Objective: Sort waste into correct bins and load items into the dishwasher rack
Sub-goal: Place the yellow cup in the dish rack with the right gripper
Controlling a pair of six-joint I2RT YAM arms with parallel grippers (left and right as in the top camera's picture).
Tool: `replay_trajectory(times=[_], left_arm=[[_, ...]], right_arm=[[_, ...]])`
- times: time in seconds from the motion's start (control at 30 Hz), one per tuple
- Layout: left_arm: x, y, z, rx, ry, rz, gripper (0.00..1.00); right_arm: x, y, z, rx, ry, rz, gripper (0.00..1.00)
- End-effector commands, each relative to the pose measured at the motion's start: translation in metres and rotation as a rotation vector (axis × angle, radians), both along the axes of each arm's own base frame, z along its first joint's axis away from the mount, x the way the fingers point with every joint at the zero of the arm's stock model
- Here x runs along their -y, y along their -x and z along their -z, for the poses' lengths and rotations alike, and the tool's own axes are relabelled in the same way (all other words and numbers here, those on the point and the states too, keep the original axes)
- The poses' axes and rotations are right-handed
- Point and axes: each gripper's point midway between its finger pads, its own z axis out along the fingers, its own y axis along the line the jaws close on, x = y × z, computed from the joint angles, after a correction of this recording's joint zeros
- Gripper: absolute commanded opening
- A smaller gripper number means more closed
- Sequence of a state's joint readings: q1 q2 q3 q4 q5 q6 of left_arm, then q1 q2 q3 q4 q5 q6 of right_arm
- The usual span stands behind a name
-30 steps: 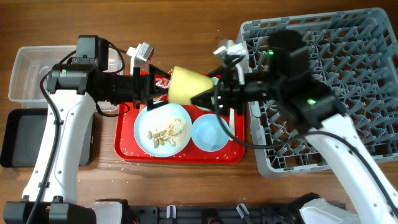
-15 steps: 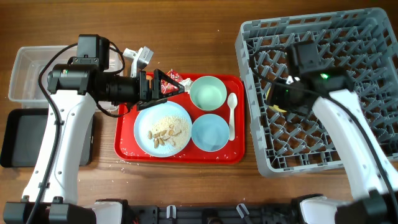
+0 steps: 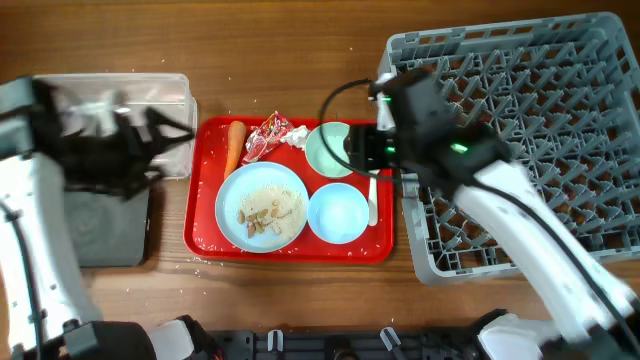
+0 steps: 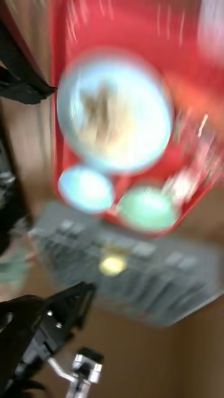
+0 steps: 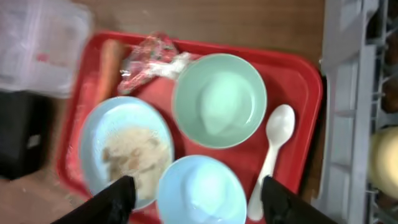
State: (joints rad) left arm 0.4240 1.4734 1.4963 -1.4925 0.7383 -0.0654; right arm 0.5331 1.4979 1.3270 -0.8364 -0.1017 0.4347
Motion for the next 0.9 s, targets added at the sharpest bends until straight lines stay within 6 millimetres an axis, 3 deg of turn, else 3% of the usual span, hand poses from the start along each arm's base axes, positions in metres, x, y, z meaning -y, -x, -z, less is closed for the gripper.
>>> replay_trajectory(times=[0.0,0.17,0.23,0.27,0.3,0.33,0.4,0.53,0.57,0.6,0.63,0.67,0.8,0.87], left_arm=[[-0.062,0.024,-0.004,-0.062,-0.121,-0.26,1.0],[-0.062,0.03,-0.012,-0.055,-0.109,-0.299,1.0],[-0.062,0.03,-0.012,-0.055,-0.11,-0.3,1.0],[-0.062,0.03,-0.012,-0.054,-0.111,-0.3,1.0],[-0.063,0.03,-0.012,-0.052,-0.112,-0.3,1.0],[-0.063,0.03,-0.012,-0.051,-0.111,-0.3,1.0],[-0.063,0.029,-0.012,-0.048,-0.113,-0.3,1.0],[-0.063,0.029,-0.012,-0.046,-0.115,-0.3,1.0],[-0.063,0.029,-0.012,-0.046,-0.115,-0.3,1.0],[-0.063,0.029,-0.012,-0.046,-0.115,-0.3,1.0],[-0.063,0.029,-0.012,-0.046,-0.115,-0.3,1.0],[-0.063,0.029,-0.012,-0.046,-0.115,-0.3,1.0],[-0.063,0.029,-0.012,-0.046,-0.115,-0.3,1.0],[-0.063,0.029,-0.012,-0.046,-0.115,-0.3,1.0]], right_arm=[[0.011,-0.027,0.074,-0.11,0.151,0.176,0.62],[0.007,-0.047,0.167,-0.199,0.248,0.202,0.46],[0.005,-0.046,0.179,-0.223,0.244,0.199,0.41],[0.005,-0.045,0.183,-0.234,0.246,0.202,0.15],[0.007,-0.043,0.183,-0.239,0.255,0.205,0.04],[0.01,-0.043,0.179,-0.233,0.266,0.21,0.04],[0.023,-0.047,0.158,-0.191,0.288,0.242,0.04],[0.052,-0.063,0.029,0.099,0.186,0.283,0.04],[0.073,-0.064,-0.008,0.207,0.204,0.333,0.04],[0.107,-0.064,-0.049,0.341,0.283,0.413,0.04],[0.131,-0.062,-0.07,0.414,0.364,0.475,0.04],[0.172,-0.057,-0.094,0.493,0.52,0.587,0.04],[0.277,-0.035,-0.113,0.482,1.03,0.908,0.04],[0.293,-0.04,-0.104,0.423,1.171,0.898,0.04]])
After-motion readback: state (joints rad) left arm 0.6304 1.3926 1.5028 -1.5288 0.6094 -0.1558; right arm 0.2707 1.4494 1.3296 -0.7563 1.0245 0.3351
